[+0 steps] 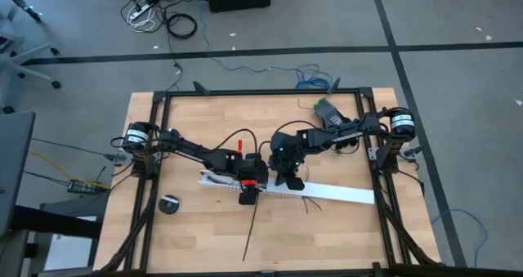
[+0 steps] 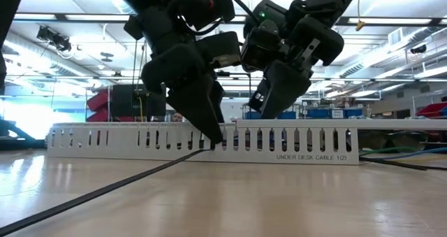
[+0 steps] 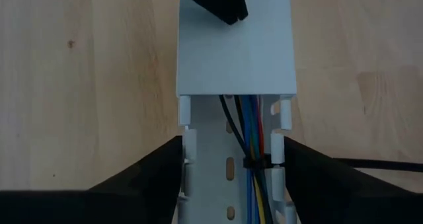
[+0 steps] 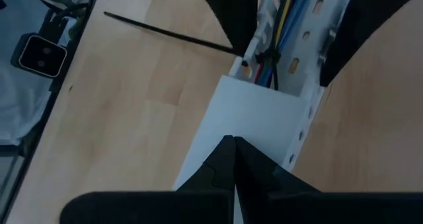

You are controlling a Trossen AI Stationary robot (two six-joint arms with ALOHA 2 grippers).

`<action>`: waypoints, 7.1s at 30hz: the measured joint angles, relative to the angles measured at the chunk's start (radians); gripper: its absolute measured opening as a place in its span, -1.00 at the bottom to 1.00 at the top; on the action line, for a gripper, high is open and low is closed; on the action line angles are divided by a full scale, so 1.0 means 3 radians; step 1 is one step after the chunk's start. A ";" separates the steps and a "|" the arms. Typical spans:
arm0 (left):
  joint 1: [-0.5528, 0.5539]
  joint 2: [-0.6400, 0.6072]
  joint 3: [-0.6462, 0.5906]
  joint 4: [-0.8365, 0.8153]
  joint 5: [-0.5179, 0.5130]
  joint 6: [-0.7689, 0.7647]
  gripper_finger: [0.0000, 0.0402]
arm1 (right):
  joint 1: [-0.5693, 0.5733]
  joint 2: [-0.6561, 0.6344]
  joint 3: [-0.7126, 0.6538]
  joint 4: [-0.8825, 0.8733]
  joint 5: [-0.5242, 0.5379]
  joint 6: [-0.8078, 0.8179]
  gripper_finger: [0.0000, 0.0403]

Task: Ziptie cables
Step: Close the lid on the cable duct

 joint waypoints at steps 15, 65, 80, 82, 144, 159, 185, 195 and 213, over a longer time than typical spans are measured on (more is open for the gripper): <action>0.0001 -0.0001 -0.0009 -0.0020 0.0003 0.0032 0.14 | 0.0012 0.0218 0.0018 0.0017 -0.0096 -0.0019 -1.00; -0.0059 0.0019 -0.0027 0.0268 0.0021 0.0278 0.14 | 0.0010 0.0243 0.0007 0.0140 -0.0144 -0.0078 -1.00; -0.0066 0.0017 -0.0023 0.0301 0.0028 0.0312 0.09 | 0.0002 0.0250 0.0005 0.0246 -0.0292 -0.0048 -1.00; -0.0066 0.0017 -0.0023 0.0301 0.0027 0.0311 0.09 | 0.0002 0.0250 0.0005 0.0253 -0.0292 -0.0050 -1.00; -0.0146 -0.0031 0.0222 -0.0971 -0.0333 0.0299 0.34 | -0.0021 0.0448 0.0130 0.0142 -0.0376 -0.0058 -1.00; -0.0148 -0.0029 0.0065 -0.0719 -0.0339 0.0300 0.24 | -0.0018 0.0448 0.0126 0.0143 -0.0389 -0.0055 -1.00; -0.0150 -0.0014 0.0053 -0.0386 -0.0335 0.0466 0.09 | -0.0015 0.0454 0.0114 0.0258 -0.0557 -0.0066 -1.00; -0.0150 -0.0014 0.0053 -0.0322 -0.0335 0.0465 0.09 | -0.0017 0.0456 0.0116 0.0296 -0.0587 -0.0093 -1.00; -0.0149 -0.0022 0.0068 -0.0253 -0.0309 0.0429 0.09 | -0.0028 0.0369 0.0242 0.0233 -0.0647 -0.0053 -0.99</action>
